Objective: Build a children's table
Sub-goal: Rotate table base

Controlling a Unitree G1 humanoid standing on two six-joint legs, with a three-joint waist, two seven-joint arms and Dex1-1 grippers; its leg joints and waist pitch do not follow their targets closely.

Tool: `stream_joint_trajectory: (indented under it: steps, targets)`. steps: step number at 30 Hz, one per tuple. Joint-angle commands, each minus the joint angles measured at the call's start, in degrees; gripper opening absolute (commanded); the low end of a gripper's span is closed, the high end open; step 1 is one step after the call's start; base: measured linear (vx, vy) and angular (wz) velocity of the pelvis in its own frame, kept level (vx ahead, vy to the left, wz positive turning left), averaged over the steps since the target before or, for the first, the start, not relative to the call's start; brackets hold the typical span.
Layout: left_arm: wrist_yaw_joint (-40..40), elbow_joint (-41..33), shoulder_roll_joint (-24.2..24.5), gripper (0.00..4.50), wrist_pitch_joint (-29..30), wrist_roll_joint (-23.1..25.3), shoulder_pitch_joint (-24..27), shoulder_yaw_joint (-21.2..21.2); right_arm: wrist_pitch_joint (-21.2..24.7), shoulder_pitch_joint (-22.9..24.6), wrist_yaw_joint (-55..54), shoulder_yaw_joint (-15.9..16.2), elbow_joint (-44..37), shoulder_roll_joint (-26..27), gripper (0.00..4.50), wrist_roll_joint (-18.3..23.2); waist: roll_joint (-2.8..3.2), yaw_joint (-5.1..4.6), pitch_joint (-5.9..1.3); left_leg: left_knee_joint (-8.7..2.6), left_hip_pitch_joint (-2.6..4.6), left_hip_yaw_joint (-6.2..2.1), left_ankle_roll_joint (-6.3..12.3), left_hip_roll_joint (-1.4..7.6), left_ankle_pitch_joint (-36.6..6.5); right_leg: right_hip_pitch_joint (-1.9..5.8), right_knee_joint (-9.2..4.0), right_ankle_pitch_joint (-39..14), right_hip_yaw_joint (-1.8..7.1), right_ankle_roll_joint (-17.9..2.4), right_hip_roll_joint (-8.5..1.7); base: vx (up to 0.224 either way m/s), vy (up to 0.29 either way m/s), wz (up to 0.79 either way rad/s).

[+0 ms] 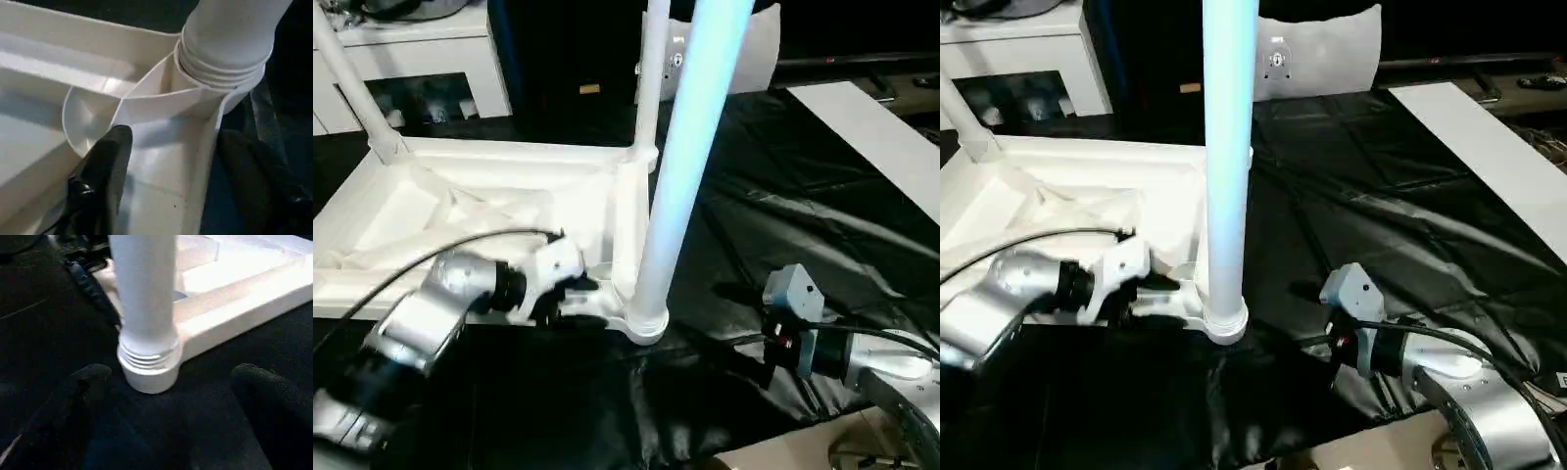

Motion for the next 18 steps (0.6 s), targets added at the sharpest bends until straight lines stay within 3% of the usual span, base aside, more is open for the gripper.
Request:
stream_joint_trajectory:
  steps: [1,7,18]
  targets:
    - [-1.75,1.63,-0.49,2.76,-0.66,-0.12,-0.88,-0.97,0.83,0.11,0.77,0.32,-1.01,-0.46,4.50,0.29,0.06,0.18,-3.25,-4.81,0.50,-1.59,5.03,5.53,-5.32,2.49,-3.88,0.11,2.49,-18.61,-5.59,0.000,0.000,0.00]
    - [-4.70,3.35,-0.02,2.20,0.00,-0.66,-1.74,-1.18,1.08,0.65,1.03,0.59,-1.54,-0.82,4.50,1.06,-0.03,0.15,-2.92,-5.18,0.58,-1.41,3.41,5.69,-8.36,2.22,-4.44,-6.05,2.72,-17.40,-5.70,0.000,0.000,0.00]
    - [-6.23,5.80,0.66,1.39,-3.49,0.81,-1.61,-0.98,0.89,0.93,1.21,1.43,-1.32,-0.20,4.50,1.11,-0.23,0.19,-2.87,-5.37,0.51,-0.95,3.24,5.98,-7.53,1.89,-4.42,-5.61,2.74,-16.56,-5.67,0.000,0.000,0.00]
